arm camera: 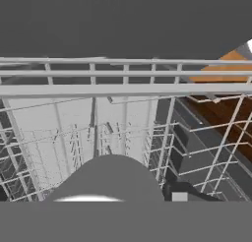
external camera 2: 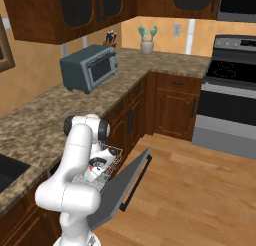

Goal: Pick up the cup and bowl from the counter, place them in the dishwasher, and close the dishwasher door.

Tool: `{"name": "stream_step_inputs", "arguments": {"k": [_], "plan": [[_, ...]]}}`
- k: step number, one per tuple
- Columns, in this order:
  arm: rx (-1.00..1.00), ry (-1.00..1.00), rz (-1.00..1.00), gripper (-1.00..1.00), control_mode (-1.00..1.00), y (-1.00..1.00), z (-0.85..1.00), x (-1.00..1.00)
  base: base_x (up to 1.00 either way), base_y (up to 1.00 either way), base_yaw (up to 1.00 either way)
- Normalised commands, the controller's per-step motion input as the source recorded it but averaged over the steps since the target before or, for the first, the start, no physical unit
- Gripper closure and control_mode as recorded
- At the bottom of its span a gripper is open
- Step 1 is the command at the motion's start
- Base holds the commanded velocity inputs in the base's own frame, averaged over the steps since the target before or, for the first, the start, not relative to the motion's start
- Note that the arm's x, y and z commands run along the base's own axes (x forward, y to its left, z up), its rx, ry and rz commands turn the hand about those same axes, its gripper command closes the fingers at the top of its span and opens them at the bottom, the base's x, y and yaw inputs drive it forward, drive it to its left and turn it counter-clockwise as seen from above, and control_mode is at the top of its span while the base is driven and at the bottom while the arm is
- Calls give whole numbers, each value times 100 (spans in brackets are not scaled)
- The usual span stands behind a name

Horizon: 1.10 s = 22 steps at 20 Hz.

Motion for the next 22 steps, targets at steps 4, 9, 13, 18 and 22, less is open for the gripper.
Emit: {"name": "stream_step_inputs", "arguments": {"k": [4, 9, 13, 18, 22], "plan": [[0, 0, -2, -100, -100, 0, -21, 20, 0, 0, 0], [0, -5, -3, -100, -100, 0, 45, -20, 0, 0, 0], [0, -9, -3, -100, -100, 0, 66, -32, 0, 0, 0], [0, -5, -4, -100, -100, -13, 49, -41, 0, 0, 0], [0, 0, -3, -100, -100, -32, 67, -21, 0, 0, 0]]}}
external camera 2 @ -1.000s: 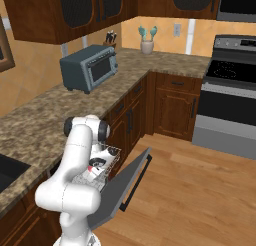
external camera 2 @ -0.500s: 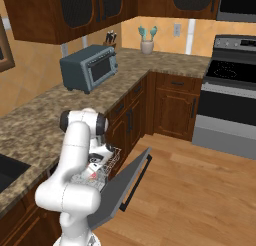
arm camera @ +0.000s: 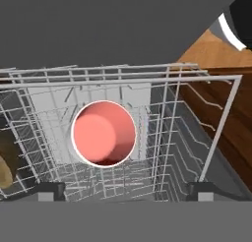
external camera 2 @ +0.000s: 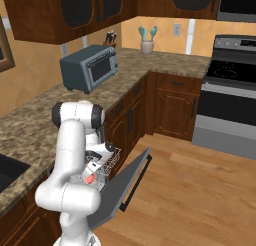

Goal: Pick up the cup and bowl from the counter, place them in the dishwasher, and close the dishwasher door.

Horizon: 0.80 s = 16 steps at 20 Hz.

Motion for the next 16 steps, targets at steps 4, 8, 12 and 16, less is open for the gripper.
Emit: {"name": "stream_step_inputs", "arguments": {"k": [4, 8, 12, 16], "plan": [[-7, 1, -6, -100, -100, -31, 63, -7, 0, 0, 0], [-17, 7, -8, -100, -100, -55, 33, -1, 0, 0, 0], [-18, 1, -4, -100, -100, -54, 5, 0, 0, 0, 0], [-15, 0, 0, -100, -100, -27, 0, 0, 0, 0, 0]]}}
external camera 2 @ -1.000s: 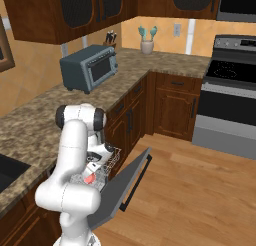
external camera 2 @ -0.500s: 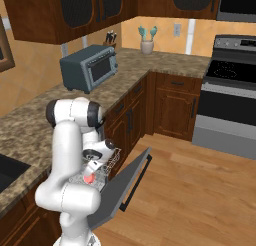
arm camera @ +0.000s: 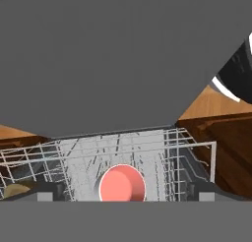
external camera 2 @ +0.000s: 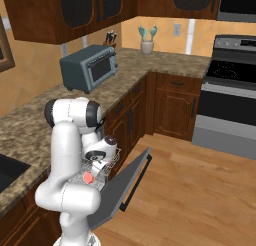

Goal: Pick up the cup and bowl from the counter, place them in the dishwasher, and close the dishwasher door.

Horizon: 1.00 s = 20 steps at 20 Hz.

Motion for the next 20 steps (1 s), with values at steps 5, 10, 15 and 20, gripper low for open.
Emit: {"name": "stream_step_inputs", "arguments": {"k": [5, 10, 15, 20], "plan": [[-11, 0, 4, -100, -100, -4, 0, 0, 0, 0, 0], [-5, 3, 6, -100, -100, 0, -16, 0, 0, 0, 0], [0, 2, 1, -100, -100, 0, -55, 21, 0, 0, 0], [0, 0, 0, -100, -100, 0, -63, 31, 0, 0, 0]]}}
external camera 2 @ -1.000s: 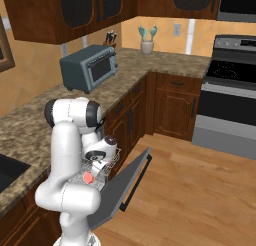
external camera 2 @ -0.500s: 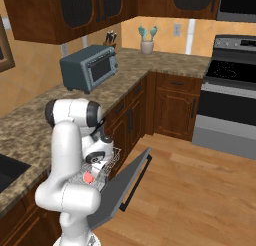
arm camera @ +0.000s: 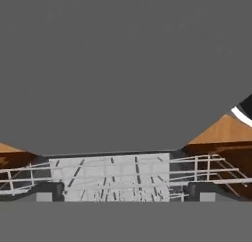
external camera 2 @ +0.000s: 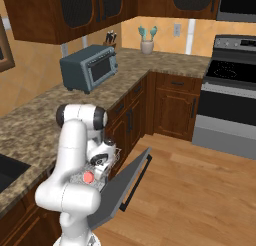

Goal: Pick up the cup and bowl from the counter, place them in the dishwasher, and close the dishwasher door.

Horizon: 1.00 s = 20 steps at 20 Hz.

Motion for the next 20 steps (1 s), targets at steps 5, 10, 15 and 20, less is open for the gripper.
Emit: {"name": "stream_step_inputs", "arguments": {"k": [5, 10, 15, 20], "plan": [[0, 0, 0, -100, -100, 0, -62, 32, 0, 0, 0], [2, 0, 0, -100, -100, 0, -57, 42, 0, 0, 0], [7, 0, 0, -100, -100, 9, -52, 48, 0, 0, 0], [7, 0, 0, -100, -100, 22, -58, 47, 0, 0, 0]]}}
